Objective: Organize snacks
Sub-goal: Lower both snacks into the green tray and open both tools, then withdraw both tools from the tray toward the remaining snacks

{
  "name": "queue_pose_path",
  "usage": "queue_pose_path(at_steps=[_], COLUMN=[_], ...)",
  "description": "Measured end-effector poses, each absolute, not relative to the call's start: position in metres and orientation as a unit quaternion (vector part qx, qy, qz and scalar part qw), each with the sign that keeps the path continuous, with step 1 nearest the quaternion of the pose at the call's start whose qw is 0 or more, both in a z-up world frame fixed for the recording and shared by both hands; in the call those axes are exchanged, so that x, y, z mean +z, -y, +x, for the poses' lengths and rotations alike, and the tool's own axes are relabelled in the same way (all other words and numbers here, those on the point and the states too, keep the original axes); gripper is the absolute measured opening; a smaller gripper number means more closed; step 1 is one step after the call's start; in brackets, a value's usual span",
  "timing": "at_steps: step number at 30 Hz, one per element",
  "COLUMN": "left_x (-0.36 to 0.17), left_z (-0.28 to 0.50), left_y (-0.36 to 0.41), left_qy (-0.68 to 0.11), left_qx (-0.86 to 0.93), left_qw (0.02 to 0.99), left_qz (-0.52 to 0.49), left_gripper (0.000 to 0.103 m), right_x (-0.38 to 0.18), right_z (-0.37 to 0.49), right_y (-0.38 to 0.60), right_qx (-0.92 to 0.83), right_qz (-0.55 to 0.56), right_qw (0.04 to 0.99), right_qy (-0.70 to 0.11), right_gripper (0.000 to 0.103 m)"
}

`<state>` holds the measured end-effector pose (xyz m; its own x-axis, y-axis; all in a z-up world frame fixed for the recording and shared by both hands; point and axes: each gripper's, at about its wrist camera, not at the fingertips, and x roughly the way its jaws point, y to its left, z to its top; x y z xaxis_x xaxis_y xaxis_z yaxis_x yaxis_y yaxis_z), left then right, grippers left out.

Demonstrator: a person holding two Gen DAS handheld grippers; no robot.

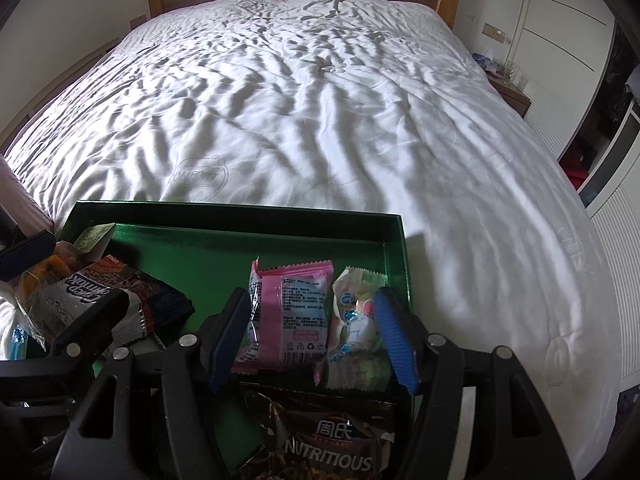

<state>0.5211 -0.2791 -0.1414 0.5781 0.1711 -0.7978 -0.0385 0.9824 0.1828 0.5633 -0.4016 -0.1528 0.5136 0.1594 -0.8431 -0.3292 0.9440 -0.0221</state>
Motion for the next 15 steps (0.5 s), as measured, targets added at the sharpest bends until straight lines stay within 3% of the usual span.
queue_pose_path(at_steps=[7, 15], left_x=[-0.121, -0.071], left_z=[0.500, 0.414], left_y=[0.283, 0.264], left_qy=[-0.444, -0.433], left_qx=[0.039, -0.037], left_qw=[0.892, 0.900], left_qz=[0.074, 0.046], left_gripper=[0.078, 0.078], right_x=[-0.126, -0.055], right_z=[0.548, 0.491], right_y=[0.406, 0.414], right_qx=[0.142, 0.139], right_qz=[-0.078, -0.058], right_qw=[0.877, 0.902], right_qy=[-0.452, -0.404], right_gripper=[0.065, 0.066])
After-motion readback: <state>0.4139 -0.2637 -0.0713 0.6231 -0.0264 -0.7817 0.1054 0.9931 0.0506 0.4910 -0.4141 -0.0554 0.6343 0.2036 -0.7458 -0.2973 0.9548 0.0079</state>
